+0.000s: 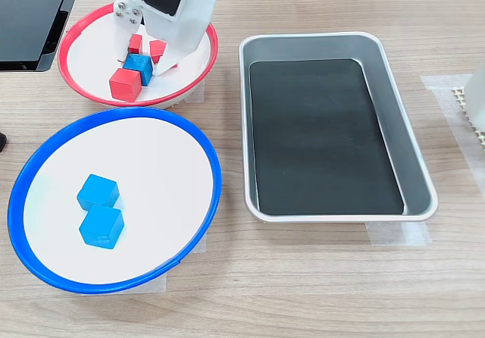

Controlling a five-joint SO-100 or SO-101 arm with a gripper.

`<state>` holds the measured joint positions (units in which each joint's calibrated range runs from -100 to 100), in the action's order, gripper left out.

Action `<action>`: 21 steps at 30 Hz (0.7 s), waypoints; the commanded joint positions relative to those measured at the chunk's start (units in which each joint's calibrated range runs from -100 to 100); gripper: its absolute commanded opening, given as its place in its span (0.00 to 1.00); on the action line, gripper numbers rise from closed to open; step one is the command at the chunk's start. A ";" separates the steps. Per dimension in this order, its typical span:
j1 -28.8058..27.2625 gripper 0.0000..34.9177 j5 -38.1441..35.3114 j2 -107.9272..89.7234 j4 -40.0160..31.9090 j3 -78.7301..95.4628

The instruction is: Relocate any blue block in the red dish to the blue dish, correcting any misplacements.

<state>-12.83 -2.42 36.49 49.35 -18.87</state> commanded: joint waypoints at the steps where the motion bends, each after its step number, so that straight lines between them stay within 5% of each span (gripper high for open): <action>1: 0.55 0.11 0.20 -1.22 -1.84 0.71; 4: 0.46 0.01 0.20 -1.48 -3.00 0.99; 21: 0.64 0.01 0.44 -16.57 -5.64 7.81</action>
<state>-13.27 -1.78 27.71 43.96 -11.98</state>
